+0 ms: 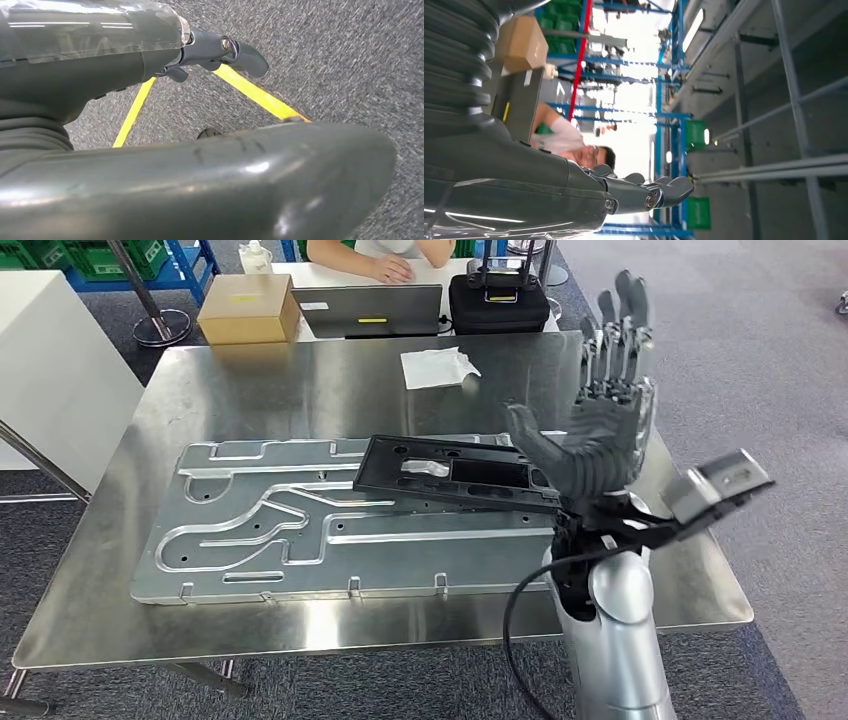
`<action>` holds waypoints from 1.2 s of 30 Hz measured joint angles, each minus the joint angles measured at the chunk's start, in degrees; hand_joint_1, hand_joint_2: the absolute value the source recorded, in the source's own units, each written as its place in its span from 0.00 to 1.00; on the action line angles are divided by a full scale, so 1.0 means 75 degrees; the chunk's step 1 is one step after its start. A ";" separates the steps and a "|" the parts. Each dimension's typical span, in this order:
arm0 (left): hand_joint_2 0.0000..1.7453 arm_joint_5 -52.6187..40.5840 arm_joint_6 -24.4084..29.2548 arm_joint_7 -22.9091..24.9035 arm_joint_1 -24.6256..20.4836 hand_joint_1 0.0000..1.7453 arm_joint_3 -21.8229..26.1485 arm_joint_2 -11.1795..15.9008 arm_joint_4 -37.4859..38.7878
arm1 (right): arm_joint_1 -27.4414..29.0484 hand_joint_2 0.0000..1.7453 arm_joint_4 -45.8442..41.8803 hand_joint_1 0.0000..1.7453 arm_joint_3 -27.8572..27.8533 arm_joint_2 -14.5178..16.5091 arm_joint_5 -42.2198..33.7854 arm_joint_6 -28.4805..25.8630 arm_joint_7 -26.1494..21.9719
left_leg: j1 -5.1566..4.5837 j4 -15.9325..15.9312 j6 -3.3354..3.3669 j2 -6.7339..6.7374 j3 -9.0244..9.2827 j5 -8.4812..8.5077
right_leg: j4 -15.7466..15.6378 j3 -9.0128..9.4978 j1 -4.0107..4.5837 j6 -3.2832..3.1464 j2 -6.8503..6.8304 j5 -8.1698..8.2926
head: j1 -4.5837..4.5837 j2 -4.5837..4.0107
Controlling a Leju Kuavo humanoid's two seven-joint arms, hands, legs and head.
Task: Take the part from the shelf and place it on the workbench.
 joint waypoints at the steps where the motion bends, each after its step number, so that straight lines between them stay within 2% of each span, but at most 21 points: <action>1: 0.00 0.0016 -0.0002 -0.0012 0.0003 0.00 0.0016 -0.0023 0.0000 | 0.0246 1.00 -0.0226 0.00 0.0003 -0.0082 0.0041 -0.0103 -0.0074 | 0.0027 -0.0070 0.0030 0.0004 0.0034 0.0051 | -0.0020 0.0014 0.0003 0.0028 0.0000 -0.0001 | 0.0000 0.0000; 3: 0.00 0.0050 -0.0006 -0.0041 0.0004 0.00 0.0050 -0.0070 0.0000 | 0.0748 0.50 -0.0591 0.00 -0.0008 -0.0276 0.0139 -0.0294 -0.0240 | 0.0096 -0.0259 0.0092 0.0017 0.0118 0.0190 | 0.0150 -0.0055 -0.0001 0.0126 0.0001 -0.0161 | 0.0004 0.0000; 5: 0.00 0.0081 -0.0009 -0.0070 0.0006 0.00 0.0085 -0.0104 0.0000 | 0.1280 0.00 -0.0810 0.00 -0.0073 -0.0489 0.0186 -0.0424 -0.0411 | 0.0140 -0.0361 0.0121 0.0030 0.0149 0.0256 | 0.0911 -0.0423 -0.0082 0.0252 -0.0001 -0.0597 | 0.0008 0.0000; 7: 0.00 0.0098 -0.0004 -0.0087 0.0017 0.00 0.0130 -0.0132 0.0000 | 0.1809 0.00 -0.0894 0.00 -0.0222 -0.0662 0.0160 -0.0470 -0.0548 | 0.0168 -0.0348 0.0111 0.0030 0.0131 0.0251 | 0.1811 -0.0893 -0.0217 0.0383 -0.0005 -0.0898 | 0.0009 0.0000; 8: 0.00 0.0103 0.0005 -0.0094 0.0024 0.00 0.0154 -0.0150 0.0000 | 0.2057 0.00 -0.0913 0.00 -0.0323 -0.0735 0.0125 -0.0468 -0.0600 | 0.0194 -0.0326 0.0087 0.0026 0.0126 0.0235 | 0.1964 -0.0992 -0.0289 0.0459 -0.0010 -0.0836 | 0.0009 0.0000; 9: 0.00 0.0110 0.0020 -0.0102 0.0032 0.00 0.0178 -0.0168 0.0000 | 0.2273 0.00 -0.0925 0.00 -0.0431 -0.0798 0.0071 -0.0446 -0.0637 | 0.0231 -0.0292 0.0044 0.0021 0.0122 0.0208 | 0.1822 -0.0947 -0.0360 0.0538 -0.0022 -0.0630 | 0.0009 0.0000; 11: 0.00 0.0128 0.0059 -0.0125 0.0039 0.00 0.0216 -0.0201 0.0000 | 0.2646 0.00 -0.0935 0.00 -0.0666 -0.0896 -0.0045 -0.0373 -0.0691 | 0.0316 -0.0168 -0.0104 0.0004 0.0104 0.0114 | 0.0894 -0.0504 -0.0487 0.0719 -0.0057 -0.0118 | 0.0009 0.0000; 12: 0.00 0.0141 0.0085 -0.0141 0.0035 0.00 0.0235 -0.0211 0.0000 | 0.2801 0.00 -0.0934 0.00 -0.0783 -0.0931 -0.0089 -0.0339 -0.0716 | 0.0337 -0.0097 -0.0187 -0.0009 0.0071 0.0066 | 0.0521 -0.0316 -0.0499 0.0747 -0.0040 0.0040 | 0.0012 0.0000; 14: 0.00 0.0165 0.0146 -0.0171 0.0028 0.00 0.0272 -0.0231 0.0000 | 0.3068 0.00 -0.0929 0.00 -0.1016 -0.0984 -0.0122 -0.0303 -0.0772 | 0.0325 0.0006 -0.0325 -0.0034 0.0006 0.0010 | 0.0278 -0.0216 -0.0473 0.0654 0.0010 0.0037 | 0.0015 0.0000; 16: 0.00 0.0182 0.0197 -0.0190 0.0027 0.00 0.0310 -0.0266 0.0000 | 0.3277 0.00 -0.0926 0.00 -0.1257 -0.1013 -0.0116 -0.0304 -0.0813 | 0.0326 0.0037 -0.0429 -0.0043 -0.0034 0.0004 | 0.0338 -0.0314 -0.0458 0.0439 0.0026 0.0018 | 0.0015 0.0000; 18: 0.00 0.0191 0.0238 -0.0200 0.0028 0.00 0.0348 -0.0297 0.0000 | 0.3443 0.00 -0.0924 0.00 -0.1484 -0.1023 -0.0116 -0.0302 -0.0842 | 0.0346 0.0256 -0.0455 -0.0008 -0.0132 -0.0210 | 0.0335 -0.0394 -0.0439 0.0265 0.0005 0.0047 | 0.0013 0.0000; 21: 0.00 0.0214 0.0302 -0.0205 0.0019 0.00 0.0388 -0.0322 0.0000 | 0.3703 0.00 -0.0892 0.00 -0.1800 -0.1023 -0.0154 -0.0235 -0.0869 | 0.0270 0.1571 -0.0355 0.0028 -0.0652 -0.1106 | 0.0325 -0.0548 -0.0325 0.0081 -0.0048 0.0157 | 0.0012 0.0000; 23: 0.00 0.0229 0.0329 -0.0205 0.0016 0.00 0.0406 -0.0326 0.0000 | 0.3879 0.00 -0.0847 0.00 -0.1994 -0.1023 -0.0200 -0.0181 -0.0881 | 0.0162 0.2268 -0.0239 0.0028 -0.0864 -0.1399 | 0.0328 -0.0673 -0.0196 -0.0005 -0.0079 0.0242 | 0.0012 0.0000; 24: 0.00 0.0236 0.0342 -0.0205 0.0018 0.00 0.0412 -0.0329 0.0000 | 0.3950 0.00 -0.0826 0.00 -0.2080 -0.1023 -0.0219 -0.0171 -0.0886 | 0.0091 0.2217 -0.0145 0.0028 -0.0768 -0.1323 | 0.0329 -0.0728 -0.0127 -0.0036 -0.0085 0.0288 | 0.0012 0.0000; 25: 0.00 0.0239 0.0353 -0.0205 0.0018 0.00 0.0417 -0.0336 0.0000 | 0.4012 0.00 -0.0811 0.00 -0.2163 -0.1022 -0.0233 -0.0171 -0.0891 | 0.0010 0.1859 -0.0015 0.0026 -0.0519 -0.1128 | 0.0329 -0.0775 -0.0060 -0.0062 -0.0085 0.0335 | 0.0012 0.0000; 27: 0.00 0.0243 0.0375 -0.0206 0.0006 0.00 0.0433 -0.0346 -0.0001 | 0.4123 0.00 -0.0792 0.00 -0.2329 -0.1005 -0.0235 -0.0171 -0.0901 | -0.0187 0.0769 0.0300 0.0037 0.0163 -0.0760 | 0.0326 -0.0839 0.0020 -0.0087 -0.0091 0.0436 | 0.0013 0.0000; 28: 0.00 0.0246 0.0382 -0.0213 -0.0003 0.00 0.0444 -0.0354 -0.0001 | 0.4178 0.00 -0.0786 0.00 -0.2411 -0.0996 -0.0223 -0.0164 -0.0904 | -0.0258 0.0361 0.0403 0.0051 0.0396 -0.0630 | 0.0317 -0.0851 0.0028 -0.0073 -0.0101 0.0489 | 0.0015 0.0000; 29: 0.00 0.0247 0.0381 -0.0226 -0.0011 0.00 0.0454 -0.0361 -0.0003 | 0.4226 0.00 -0.0780 0.00 -0.2492 -0.0981 -0.0181 -0.0143 -0.0910 | -0.0318 0.0117 0.0461 0.0062 0.0515 -0.0571 | 0.0310 -0.0857 0.0010 -0.0043 -0.0113 0.0542 | 0.0016 0.0000; 32: 0.00 0.0245 0.0282 -0.0274 -0.0014 0.00 0.0476 -0.0387 -0.0006 | 0.4367 0.00 -0.0788 0.00 -0.2714 -0.0917 0.0178 -0.0114 -0.1007 | -0.0342 -0.0100 0.0482 0.0068 0.0468 -0.0335 | 0.0234 -0.0865 -0.0043 0.0088 -0.0138 0.0687 | 0.0015 0.0000; 34: 0.00 0.0237 0.0154 -0.0305 -0.0018 0.00 0.0485 -0.0403 -0.0006 | 0.4510 0.00 -0.0819 0.00 -0.2850 -0.0850 0.0624 -0.0200 -0.1119 | -0.0284 -0.0242 0.0502 0.0050 0.0368 -0.0084 | 0.0459 -0.0945 -0.0057 0.0186 -0.0120 0.0303 | 0.0017 0.0000; 36: 0.00 0.0229 0.0033 -0.0327 -0.0020 0.00 0.0498 -0.0428 -0.0006 | 0.4683 0.00 -0.0869 0.00 -0.2958 -0.0737 0.1080 -0.0314 -0.1197 | -0.0239 -0.0278 0.0496 0.0013 0.0173 0.0117 | 0.1250 -0.1133 -0.0125 0.0297 -0.0100 -0.0505 | 0.0017 0.0000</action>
